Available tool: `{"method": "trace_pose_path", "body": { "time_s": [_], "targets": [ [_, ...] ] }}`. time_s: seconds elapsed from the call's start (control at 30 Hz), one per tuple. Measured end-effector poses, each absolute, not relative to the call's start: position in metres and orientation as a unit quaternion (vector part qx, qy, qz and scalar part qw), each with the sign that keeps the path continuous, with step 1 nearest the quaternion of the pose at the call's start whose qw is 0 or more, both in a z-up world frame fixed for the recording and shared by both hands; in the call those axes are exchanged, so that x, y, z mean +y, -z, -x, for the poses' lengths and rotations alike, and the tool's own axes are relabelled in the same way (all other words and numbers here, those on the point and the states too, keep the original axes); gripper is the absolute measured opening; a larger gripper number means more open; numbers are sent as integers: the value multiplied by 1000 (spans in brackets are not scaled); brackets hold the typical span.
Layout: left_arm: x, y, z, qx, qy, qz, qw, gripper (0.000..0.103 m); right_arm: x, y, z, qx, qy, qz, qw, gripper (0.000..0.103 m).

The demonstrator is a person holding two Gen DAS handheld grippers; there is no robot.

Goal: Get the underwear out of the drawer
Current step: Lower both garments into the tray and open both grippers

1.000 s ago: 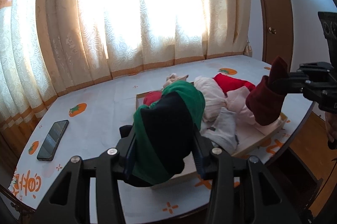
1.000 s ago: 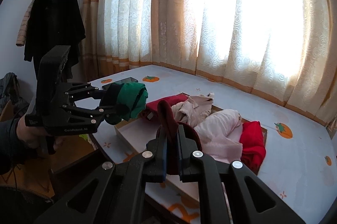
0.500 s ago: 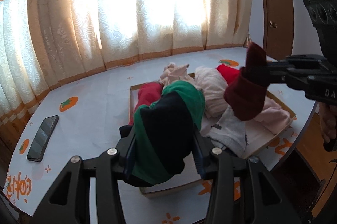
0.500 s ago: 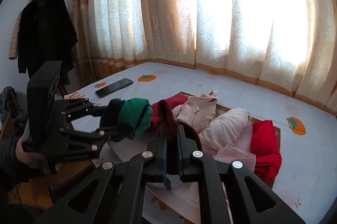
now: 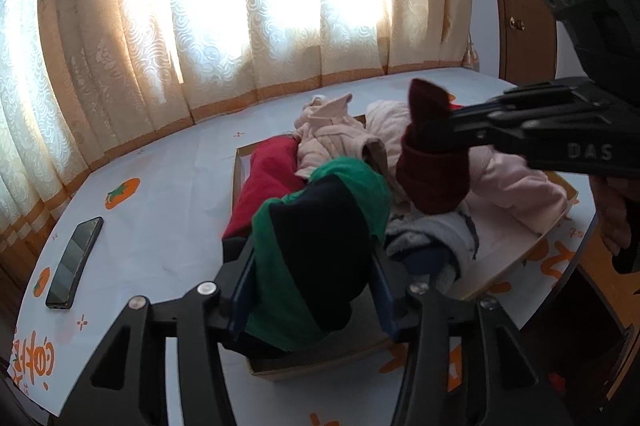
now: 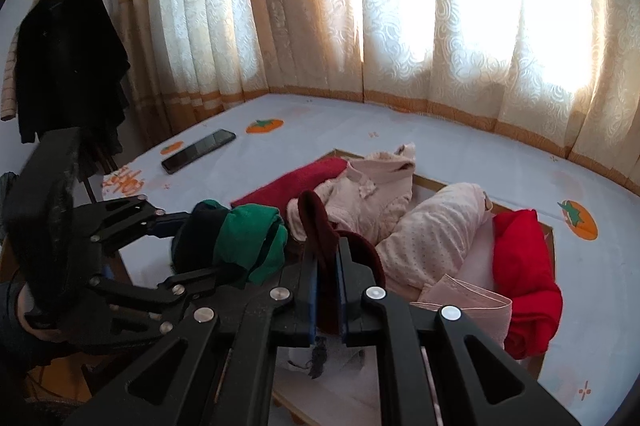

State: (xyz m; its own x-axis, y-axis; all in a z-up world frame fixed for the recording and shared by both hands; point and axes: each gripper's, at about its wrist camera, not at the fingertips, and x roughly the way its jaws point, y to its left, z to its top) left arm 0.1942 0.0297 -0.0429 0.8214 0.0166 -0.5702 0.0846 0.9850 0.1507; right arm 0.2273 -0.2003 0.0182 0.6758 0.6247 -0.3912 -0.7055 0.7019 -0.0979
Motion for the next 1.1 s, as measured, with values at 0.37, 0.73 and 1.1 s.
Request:
{"method": "trace_pose_path", "body": {
  "time_s": [0.37, 0.73, 1.1],
  "targets": [
    [25, 47, -193, 294, 9, -94, 951, 66, -193, -10, -250, 196, -356, 112, 907, 9],
    [24, 48, -192, 291, 5, -95, 952, 71, -190, -7, -257, 203, -344, 114, 910, 15],
    [27, 49, -188, 286, -4, -92, 954, 81, -182, -4, -258, 212, -344, 130, 905, 23]
  ]
}}
